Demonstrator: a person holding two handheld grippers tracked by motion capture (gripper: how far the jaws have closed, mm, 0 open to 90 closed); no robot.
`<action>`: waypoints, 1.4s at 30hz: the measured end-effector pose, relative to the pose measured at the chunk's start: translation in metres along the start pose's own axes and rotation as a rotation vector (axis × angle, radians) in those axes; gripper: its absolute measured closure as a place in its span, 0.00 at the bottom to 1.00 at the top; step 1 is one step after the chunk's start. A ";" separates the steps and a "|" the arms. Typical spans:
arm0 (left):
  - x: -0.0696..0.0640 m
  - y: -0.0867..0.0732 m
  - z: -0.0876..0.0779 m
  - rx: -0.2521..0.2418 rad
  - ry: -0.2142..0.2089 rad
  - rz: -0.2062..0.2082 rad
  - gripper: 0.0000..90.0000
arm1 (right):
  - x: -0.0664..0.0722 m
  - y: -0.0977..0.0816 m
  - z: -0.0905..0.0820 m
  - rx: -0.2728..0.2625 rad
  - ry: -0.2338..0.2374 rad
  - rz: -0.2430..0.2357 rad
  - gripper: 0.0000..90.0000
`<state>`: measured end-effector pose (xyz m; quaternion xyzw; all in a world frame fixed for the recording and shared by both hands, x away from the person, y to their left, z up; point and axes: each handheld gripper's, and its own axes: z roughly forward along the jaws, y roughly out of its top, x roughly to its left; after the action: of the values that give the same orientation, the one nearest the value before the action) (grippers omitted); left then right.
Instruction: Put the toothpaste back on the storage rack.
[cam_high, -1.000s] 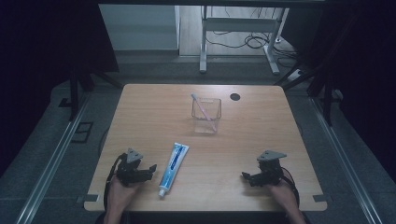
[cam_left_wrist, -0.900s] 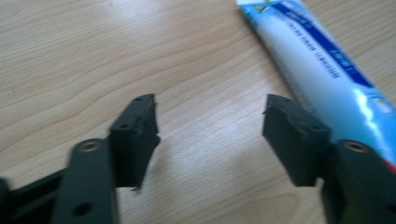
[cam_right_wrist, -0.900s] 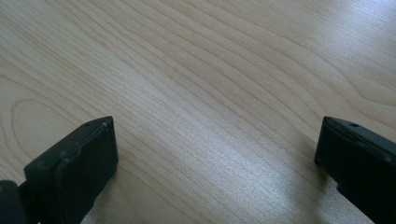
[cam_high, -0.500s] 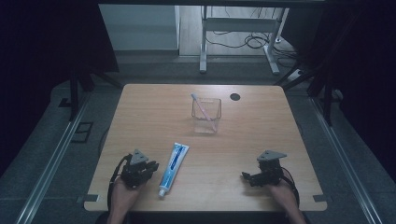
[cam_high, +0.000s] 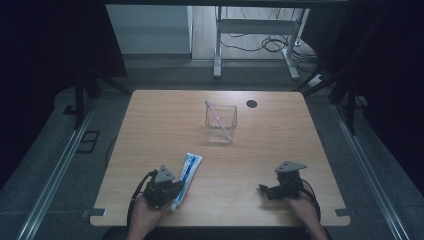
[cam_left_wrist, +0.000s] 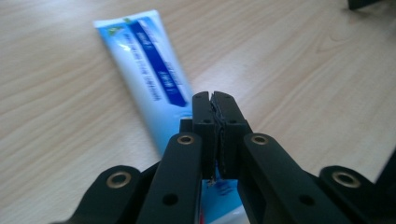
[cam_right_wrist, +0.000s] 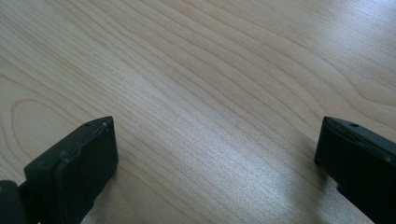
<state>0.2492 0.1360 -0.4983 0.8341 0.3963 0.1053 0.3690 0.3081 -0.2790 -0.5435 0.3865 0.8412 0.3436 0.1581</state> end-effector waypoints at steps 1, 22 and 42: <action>-0.002 0.000 0.001 0.007 -0.006 0.007 0.98 | 0.000 0.000 0.000 0.000 0.000 0.000 0.00; -0.003 -0.005 0.007 0.070 -0.015 0.031 0.99 | 0.000 0.000 0.000 0.000 0.000 0.001 0.00; 0.017 -0.005 0.007 0.137 0.022 0.046 0.97 | 0.000 0.000 0.000 0.001 0.000 0.002 0.00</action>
<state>0.2614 0.1471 -0.5089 0.8653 0.3871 0.0955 0.3039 0.3080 -0.2790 -0.5435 0.3871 0.8410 0.3436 0.1575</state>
